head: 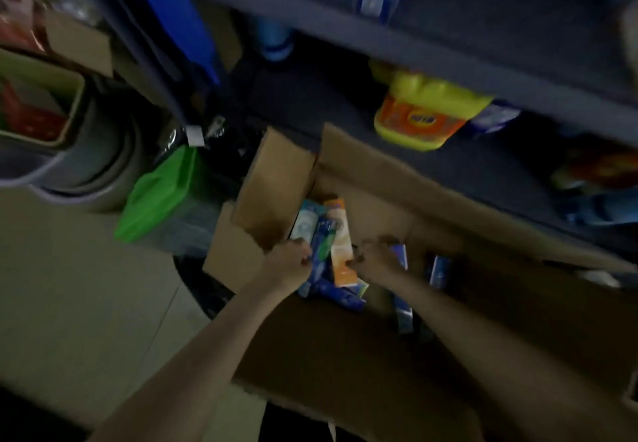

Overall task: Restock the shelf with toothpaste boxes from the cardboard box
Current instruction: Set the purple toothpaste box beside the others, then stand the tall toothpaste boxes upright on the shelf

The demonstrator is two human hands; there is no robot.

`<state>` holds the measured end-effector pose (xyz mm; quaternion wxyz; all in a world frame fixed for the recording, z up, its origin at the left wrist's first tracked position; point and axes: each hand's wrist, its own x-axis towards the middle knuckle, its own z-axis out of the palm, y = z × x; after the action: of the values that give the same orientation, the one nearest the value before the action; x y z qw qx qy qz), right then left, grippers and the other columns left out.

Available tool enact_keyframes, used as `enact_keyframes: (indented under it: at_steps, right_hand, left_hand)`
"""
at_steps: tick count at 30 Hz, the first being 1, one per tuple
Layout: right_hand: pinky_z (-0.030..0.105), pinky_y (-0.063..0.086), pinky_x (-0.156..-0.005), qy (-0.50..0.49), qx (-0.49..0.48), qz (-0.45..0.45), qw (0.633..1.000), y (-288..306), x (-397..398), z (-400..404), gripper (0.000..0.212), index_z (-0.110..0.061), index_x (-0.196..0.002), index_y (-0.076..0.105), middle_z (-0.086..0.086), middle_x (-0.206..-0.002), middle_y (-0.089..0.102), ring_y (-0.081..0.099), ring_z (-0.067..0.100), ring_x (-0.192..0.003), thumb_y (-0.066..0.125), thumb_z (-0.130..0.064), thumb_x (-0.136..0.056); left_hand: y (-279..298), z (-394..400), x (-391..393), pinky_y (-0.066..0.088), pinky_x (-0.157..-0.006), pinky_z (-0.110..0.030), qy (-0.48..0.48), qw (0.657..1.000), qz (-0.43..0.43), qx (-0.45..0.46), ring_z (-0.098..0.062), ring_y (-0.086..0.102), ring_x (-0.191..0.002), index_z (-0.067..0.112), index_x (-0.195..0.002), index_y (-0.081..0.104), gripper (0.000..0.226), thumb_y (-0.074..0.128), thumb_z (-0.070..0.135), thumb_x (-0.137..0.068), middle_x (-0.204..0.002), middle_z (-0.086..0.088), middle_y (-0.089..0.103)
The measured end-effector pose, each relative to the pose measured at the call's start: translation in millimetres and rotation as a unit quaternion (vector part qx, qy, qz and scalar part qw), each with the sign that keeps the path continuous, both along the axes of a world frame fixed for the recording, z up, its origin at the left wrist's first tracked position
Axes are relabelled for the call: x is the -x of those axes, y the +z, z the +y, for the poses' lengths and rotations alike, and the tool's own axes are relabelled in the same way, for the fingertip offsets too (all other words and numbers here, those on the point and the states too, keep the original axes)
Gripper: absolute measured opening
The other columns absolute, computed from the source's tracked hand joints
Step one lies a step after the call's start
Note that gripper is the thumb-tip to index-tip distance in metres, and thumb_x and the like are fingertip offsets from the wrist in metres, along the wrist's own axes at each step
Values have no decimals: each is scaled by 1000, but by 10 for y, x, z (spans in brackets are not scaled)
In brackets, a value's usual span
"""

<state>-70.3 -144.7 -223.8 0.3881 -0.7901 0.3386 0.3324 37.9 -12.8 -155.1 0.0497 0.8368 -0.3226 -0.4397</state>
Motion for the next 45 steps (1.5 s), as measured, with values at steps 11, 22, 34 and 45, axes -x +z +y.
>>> enact_keyframes:
  at_steps: [11, 22, 34, 45]
  right_hand:
    - [16, 39, -37, -289, -212, 116, 926, -924, 25, -147, 19, -8, -87, 51, 2, -59, 54, 48, 6, -46, 68, -4, -82]
    - [13, 45, -45, -56, -227, 3, 972, 2497, 104, -664, 30, -12, -107, 49, -3, -86, 57, 57, -3, -46, 61, 4, -86]
    - [23, 47, -47, -135, -31, -450, 882, 5392, -476, -1058, 45, -7, -122, 54, 13, -98, 65, 57, 13, -54, 68, -1, -81]
    - [39, 53, -87, -182, 252, -476, 822, 5655, -1249, -1387, 43, -5, -117, 55, 10, -116, 63, 62, 27, -102, 72, -16, -80]
  left_hand:
    - [-597, -72, 122, 46, -81, -33, 80, 991, 104, 20, -24, 57, -101, 3, -105, 57, 19, 43, 9, -94, -109, -16, 59]
    - [1658, -432, -92, 55, -84, -26, 132, 882, 452, 36, -9, 67, -86, 13, -104, 58, 24, 63, 2, -84, -97, 2, 69]
    - [4668, -1250, -975, 54, -70, -22, -30, 915, 136, 378, -5, 65, -78, 14, -108, 62, 32, 71, 23, -79, -99, 2, 68]
    - [4770, -1826, -1318, 48, -94, -51, 107, 859, 46, 499, -28, 59, -105, 29, -101, 58, 20, 66, 27, -83, -118, -12, 62]
